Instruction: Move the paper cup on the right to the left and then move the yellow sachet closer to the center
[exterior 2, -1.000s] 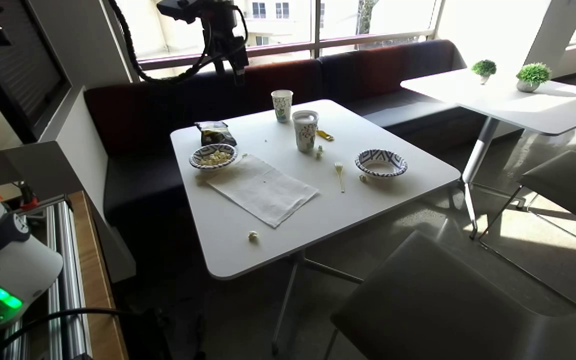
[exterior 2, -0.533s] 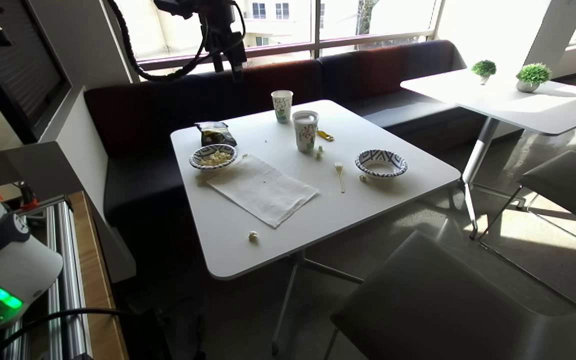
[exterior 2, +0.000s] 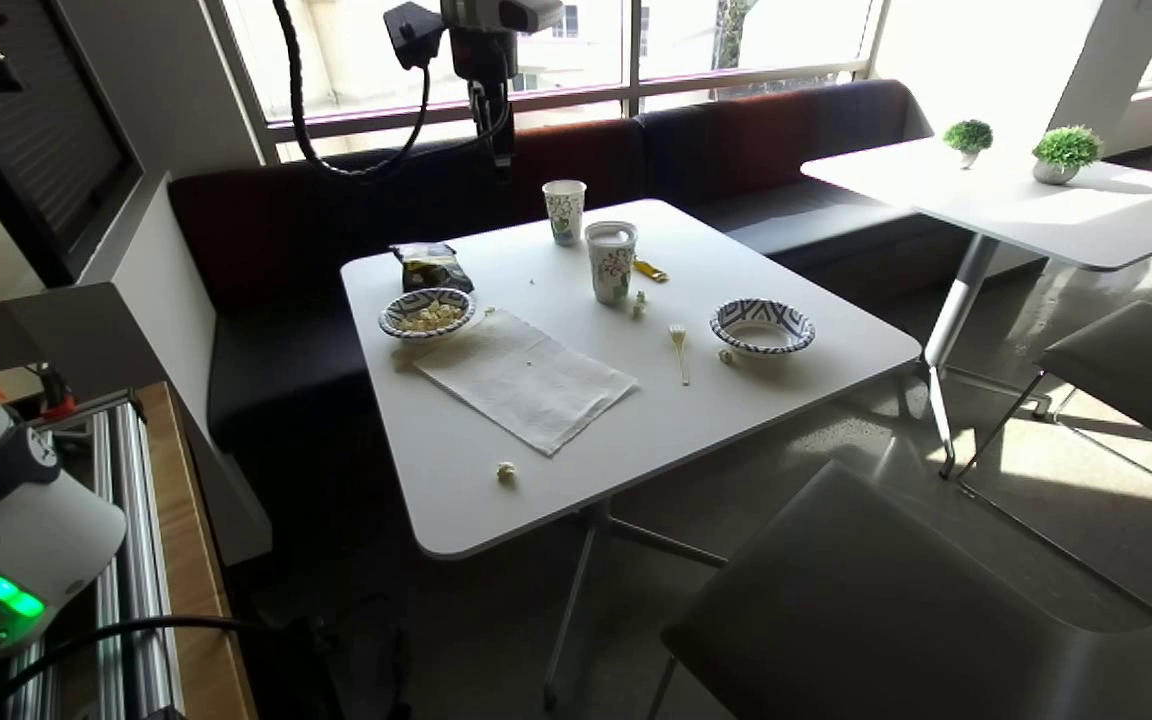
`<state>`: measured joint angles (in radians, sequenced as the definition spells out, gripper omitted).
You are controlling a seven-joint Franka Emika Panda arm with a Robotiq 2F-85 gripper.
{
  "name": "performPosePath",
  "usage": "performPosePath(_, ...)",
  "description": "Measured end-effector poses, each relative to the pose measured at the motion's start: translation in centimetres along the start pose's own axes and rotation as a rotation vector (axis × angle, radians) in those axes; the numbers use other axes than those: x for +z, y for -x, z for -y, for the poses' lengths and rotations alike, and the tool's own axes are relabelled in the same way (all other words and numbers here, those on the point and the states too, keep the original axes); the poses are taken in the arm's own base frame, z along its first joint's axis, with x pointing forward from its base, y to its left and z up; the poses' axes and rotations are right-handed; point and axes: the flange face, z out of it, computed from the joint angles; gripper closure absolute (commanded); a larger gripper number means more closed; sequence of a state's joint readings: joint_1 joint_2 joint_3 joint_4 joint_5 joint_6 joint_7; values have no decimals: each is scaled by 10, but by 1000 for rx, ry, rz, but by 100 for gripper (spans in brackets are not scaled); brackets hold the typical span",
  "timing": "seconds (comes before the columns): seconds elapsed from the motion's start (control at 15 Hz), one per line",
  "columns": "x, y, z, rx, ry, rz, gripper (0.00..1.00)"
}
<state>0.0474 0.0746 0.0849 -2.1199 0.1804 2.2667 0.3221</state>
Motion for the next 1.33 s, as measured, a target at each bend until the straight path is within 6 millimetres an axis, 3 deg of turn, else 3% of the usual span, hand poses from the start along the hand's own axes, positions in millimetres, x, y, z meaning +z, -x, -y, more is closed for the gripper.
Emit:
performPosePath(0.4, 54, -61, 9, 197, -113, -81, 0)
performPosePath(0.93, 106, -120, -14, 330, -140, -164, 0)
performPosePath(1.2, 131, -133, -18, 366, -151, -145, 23)
performPosePath(1.33, 139, -138, -21, 382, -158, -140, 44)
